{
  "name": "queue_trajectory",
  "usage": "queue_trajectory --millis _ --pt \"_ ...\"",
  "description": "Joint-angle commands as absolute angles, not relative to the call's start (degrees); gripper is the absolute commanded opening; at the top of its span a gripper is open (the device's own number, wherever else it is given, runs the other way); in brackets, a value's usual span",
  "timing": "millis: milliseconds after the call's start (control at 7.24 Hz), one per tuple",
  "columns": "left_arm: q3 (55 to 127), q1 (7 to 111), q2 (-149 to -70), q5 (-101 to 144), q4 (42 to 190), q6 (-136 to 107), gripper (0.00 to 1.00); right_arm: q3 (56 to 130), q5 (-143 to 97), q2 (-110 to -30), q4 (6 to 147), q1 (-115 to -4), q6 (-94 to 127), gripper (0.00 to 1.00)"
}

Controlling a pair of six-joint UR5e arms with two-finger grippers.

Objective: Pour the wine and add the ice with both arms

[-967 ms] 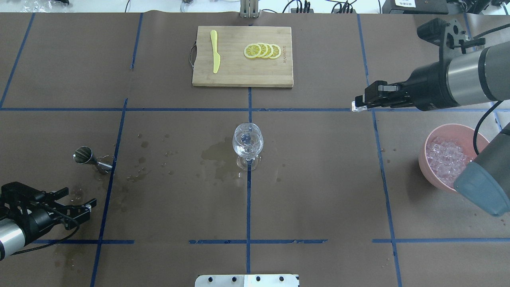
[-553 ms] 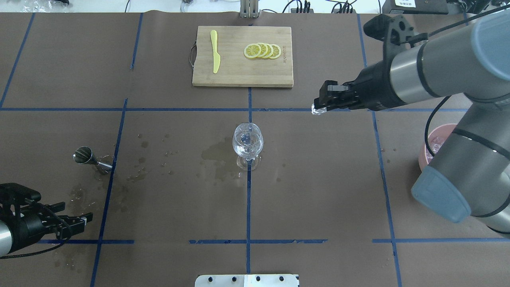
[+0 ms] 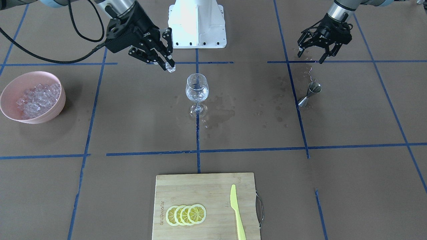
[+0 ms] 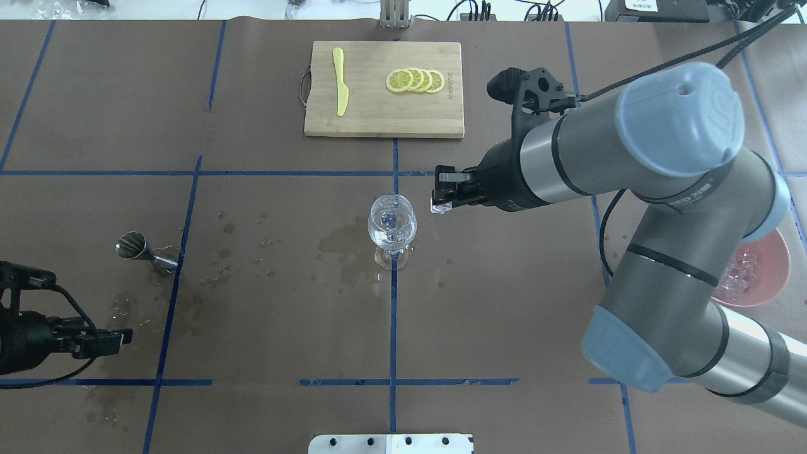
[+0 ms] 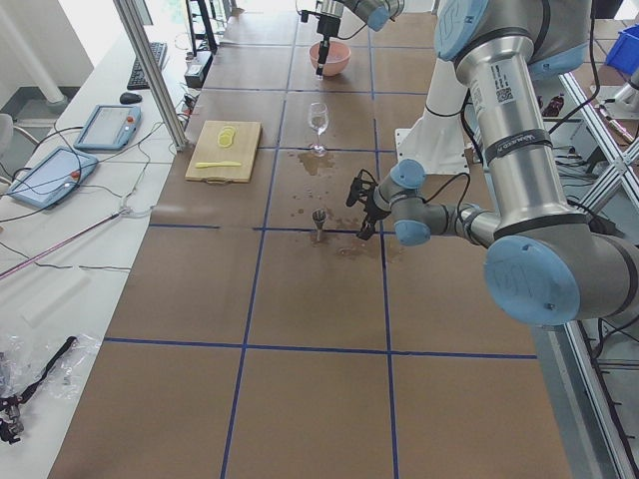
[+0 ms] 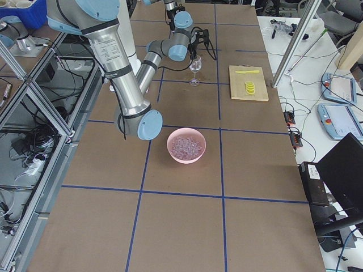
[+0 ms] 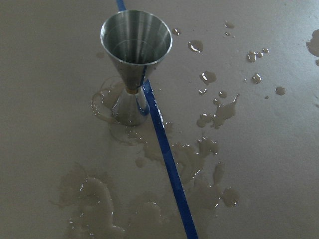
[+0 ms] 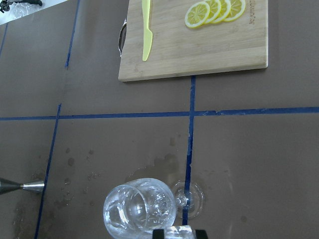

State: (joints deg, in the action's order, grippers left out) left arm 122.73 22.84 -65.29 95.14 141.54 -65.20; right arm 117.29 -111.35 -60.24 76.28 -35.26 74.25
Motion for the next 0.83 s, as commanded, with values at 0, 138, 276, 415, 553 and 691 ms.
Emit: queue_trajectory --millis 0,138,276,415,553,691 --pt "124.1 28.0 -65.6 100.4 139.9 -64.7 1.00 112.7 -109.3 -55.7 76.4 -33.1 75.0 0.00" --pt "124.0 28.0 -65.5 100.7 139.9 -64.7 1.00 111.4 -109.1 -54.9 76.4 -32.7 75.1 0.00" --pt "124.0 28.2 -65.4 100.7 139.9 -64.7 1.00 109.8 -109.1 -53.5 76.4 -32.7 75.1 0.00" --pt "124.0 28.5 -65.4 100.7 139.9 -64.7 1.00 108.7 -109.1 -52.4 76.4 -32.7 75.1 0.00" --pt "124.1 29.0 -65.4 100.7 139.8 -64.7 1.00 108.5 -109.0 -52.4 76.3 -32.7 75.1 0.00" --pt "124.1 29.3 -65.4 100.7 139.8 -64.7 1.00 108.5 -109.1 -52.4 76.3 -32.7 75.1 0.12"
